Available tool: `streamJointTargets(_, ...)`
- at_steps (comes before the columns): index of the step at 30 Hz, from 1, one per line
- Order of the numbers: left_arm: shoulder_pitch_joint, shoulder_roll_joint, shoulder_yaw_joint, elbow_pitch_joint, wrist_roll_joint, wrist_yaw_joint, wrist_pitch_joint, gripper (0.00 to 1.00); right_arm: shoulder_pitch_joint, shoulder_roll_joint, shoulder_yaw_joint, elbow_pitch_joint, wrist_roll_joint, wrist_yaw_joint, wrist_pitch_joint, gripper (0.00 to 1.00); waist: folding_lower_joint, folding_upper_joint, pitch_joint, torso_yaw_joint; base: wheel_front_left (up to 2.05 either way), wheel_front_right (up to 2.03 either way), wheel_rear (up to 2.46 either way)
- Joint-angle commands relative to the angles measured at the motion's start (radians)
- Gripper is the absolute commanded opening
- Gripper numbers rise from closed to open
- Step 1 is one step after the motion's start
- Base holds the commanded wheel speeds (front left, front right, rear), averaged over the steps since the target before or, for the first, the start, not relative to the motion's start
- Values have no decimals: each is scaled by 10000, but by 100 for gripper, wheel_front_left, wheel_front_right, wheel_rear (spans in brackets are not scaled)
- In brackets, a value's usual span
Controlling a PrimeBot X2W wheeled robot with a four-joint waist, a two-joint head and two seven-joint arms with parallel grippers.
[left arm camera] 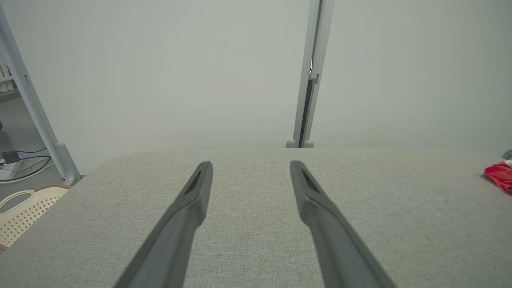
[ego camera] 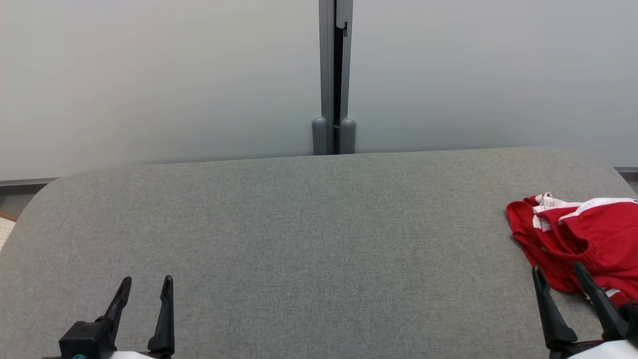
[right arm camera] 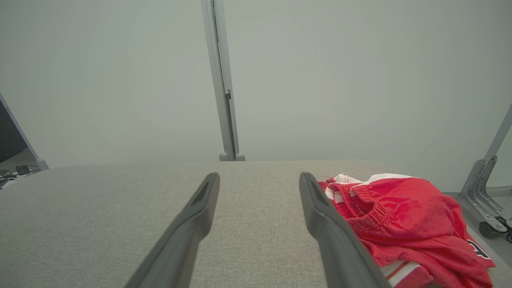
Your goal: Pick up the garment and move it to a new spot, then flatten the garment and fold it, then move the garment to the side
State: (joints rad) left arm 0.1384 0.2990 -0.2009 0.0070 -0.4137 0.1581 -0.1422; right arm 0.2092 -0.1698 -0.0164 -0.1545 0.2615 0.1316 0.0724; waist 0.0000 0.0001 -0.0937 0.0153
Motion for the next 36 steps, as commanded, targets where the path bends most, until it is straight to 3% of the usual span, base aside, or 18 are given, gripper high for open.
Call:
streamJointTargets(1, 22, 72, 15, -8, 21, -17, -6, 100, 82, 13, -3, -67, 5, -19, 36, 100, 0, -1, 8, -13, 0, 0, 0)
streamJointTargets(27, -147, 106, -136, 76, -78, 114, -76, 100, 86, -36, 34, -177, 140, -19, 56, 100, 0, -1, 95, 14, 0, 0, 0)
streamJointTargets(28, -22, 46, -143, 80, -64, 99, -13, 0, -1, 3, 35, -127, 94, 0, 12, 0, 0, -1, 95, 11, 0, 0, 0)
streamJointTargets(36, -3, -253, -34, 373, -834, -60, 153, 0, -140, 165, 23, 347, 942, -1, 13, 0, 0, -1, 129, 4, 0, 0, 0)
